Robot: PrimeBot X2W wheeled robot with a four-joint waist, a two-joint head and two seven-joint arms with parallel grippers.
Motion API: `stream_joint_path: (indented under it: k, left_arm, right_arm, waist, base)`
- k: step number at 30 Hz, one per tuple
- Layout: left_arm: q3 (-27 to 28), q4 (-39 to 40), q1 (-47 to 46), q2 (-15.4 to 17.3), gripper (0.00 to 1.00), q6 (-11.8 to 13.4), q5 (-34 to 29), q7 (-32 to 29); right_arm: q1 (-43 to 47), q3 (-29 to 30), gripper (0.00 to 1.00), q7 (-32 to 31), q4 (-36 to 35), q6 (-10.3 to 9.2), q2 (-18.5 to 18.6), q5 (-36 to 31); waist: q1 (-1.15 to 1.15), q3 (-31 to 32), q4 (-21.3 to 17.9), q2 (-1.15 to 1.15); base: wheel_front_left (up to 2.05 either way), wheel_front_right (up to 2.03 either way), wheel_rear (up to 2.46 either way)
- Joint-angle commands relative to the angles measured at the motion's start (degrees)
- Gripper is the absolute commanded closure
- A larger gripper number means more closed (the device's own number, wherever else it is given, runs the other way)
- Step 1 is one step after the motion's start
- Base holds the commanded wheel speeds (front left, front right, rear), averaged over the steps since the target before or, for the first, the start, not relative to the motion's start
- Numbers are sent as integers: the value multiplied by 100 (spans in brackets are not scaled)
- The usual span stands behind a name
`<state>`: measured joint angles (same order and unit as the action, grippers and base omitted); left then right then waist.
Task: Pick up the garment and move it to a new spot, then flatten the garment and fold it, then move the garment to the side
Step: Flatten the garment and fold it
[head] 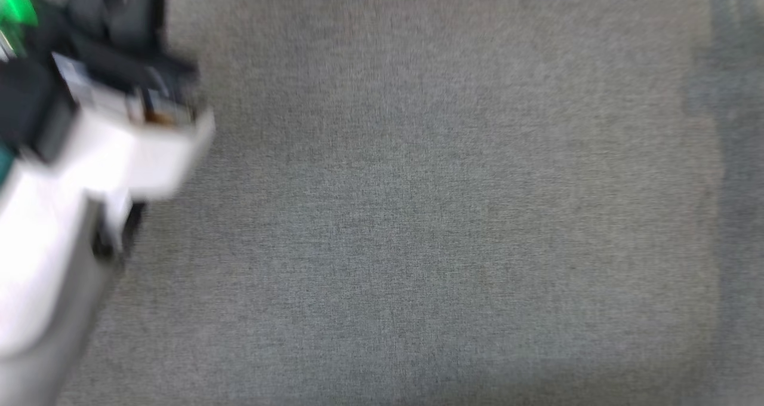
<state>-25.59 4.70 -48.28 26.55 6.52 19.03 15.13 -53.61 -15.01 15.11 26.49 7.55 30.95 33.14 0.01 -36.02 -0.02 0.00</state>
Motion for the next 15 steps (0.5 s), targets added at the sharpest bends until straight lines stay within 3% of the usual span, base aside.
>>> stream_joint_path:
  k: [1,7,15]
  left_arm:
    - [100,111,521,67,100,-56,49,-2]
    - [689,572,3146,-225,100,-179,346,0]
    - [1351,647,5189,-918,100,-582,265,0]
  right_arm:
    - [382,119,100,3,-126,-13,-19,-41]
    - [2122,419,100,4,-408,-13,-240,-138]
    - [3503,591,100,4,-506,-14,-364,-242]
  waist:
    - [-1,485,-30,0]
    - [-1,1282,-106,0]
    - [-1,1806,-150,0]
  base:
    - [0,0,0]
    - [0,0,0]
    - [0,0,0]
